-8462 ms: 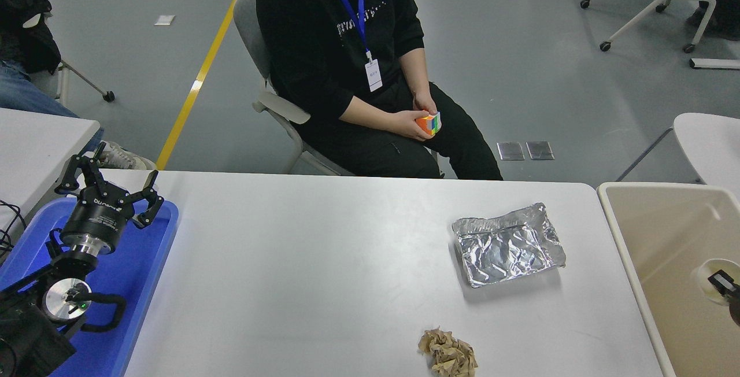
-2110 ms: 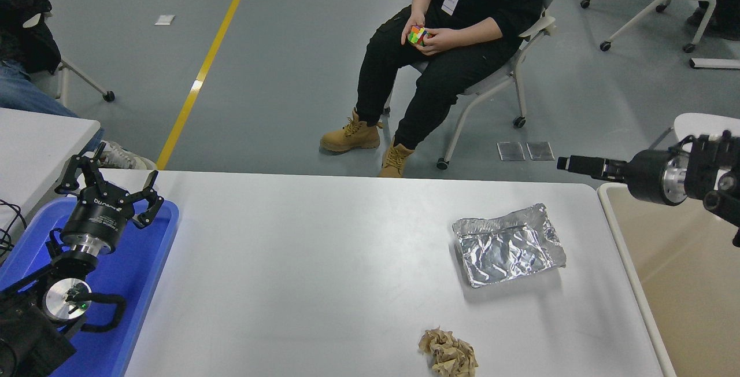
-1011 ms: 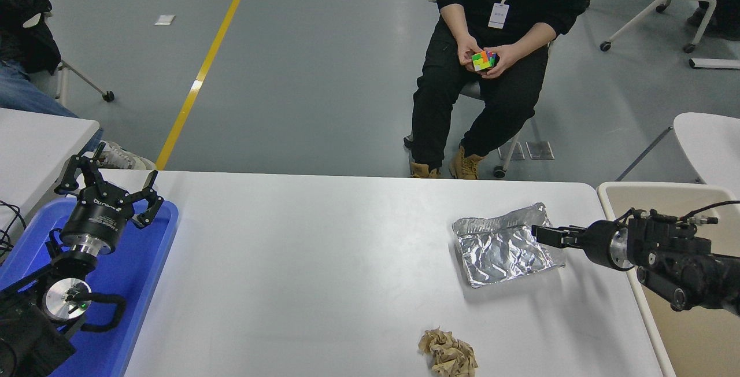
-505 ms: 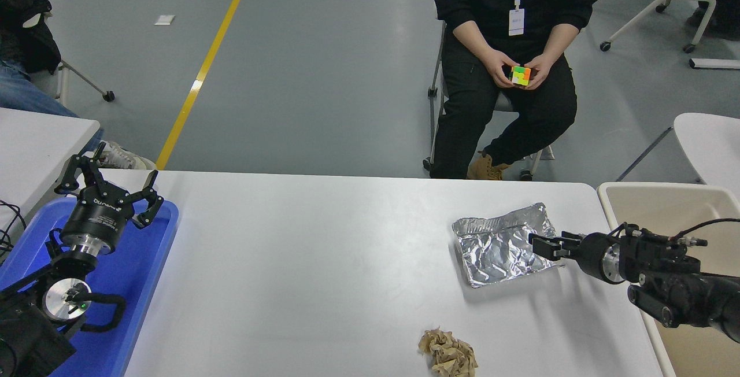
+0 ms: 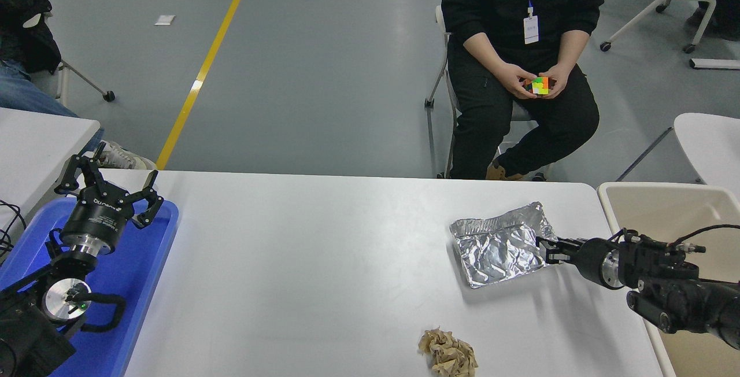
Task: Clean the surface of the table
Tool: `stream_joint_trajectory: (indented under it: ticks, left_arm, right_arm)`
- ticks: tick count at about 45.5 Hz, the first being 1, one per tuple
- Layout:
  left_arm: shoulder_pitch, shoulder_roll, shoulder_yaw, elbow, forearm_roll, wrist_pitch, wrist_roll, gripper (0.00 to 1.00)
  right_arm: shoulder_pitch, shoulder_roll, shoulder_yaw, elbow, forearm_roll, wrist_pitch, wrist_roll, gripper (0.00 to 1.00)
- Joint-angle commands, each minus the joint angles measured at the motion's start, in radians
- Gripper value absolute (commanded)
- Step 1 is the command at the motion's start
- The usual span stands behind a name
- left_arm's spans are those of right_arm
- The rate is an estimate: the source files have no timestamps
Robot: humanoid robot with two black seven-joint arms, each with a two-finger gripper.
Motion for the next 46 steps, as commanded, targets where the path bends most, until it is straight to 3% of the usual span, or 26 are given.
stream_joint_trajectory:
  ticks: [1,32,46]
  left_arm:
    - [0.000,0.000,0.000,0.000,0.000,0.000,0.000,1.00]
    - [0.000,0.000,0.000,0.000,0.000,0.000,0.000,1.00]
    - [0.000,0.001,0.000,0.000,0.000,0.000,0.000,1.00]
  right_arm:
    - [-0.001,0.006,-0.031,-0.042,0.000,0.002,0.014,0.01]
    - [0.007,0.006,-0.042,-0.052,0.075,0.017,0.030,0.00]
    - [0.081,-0.057,-0.020,-0.002,0.202,0.059,0.192,0.00]
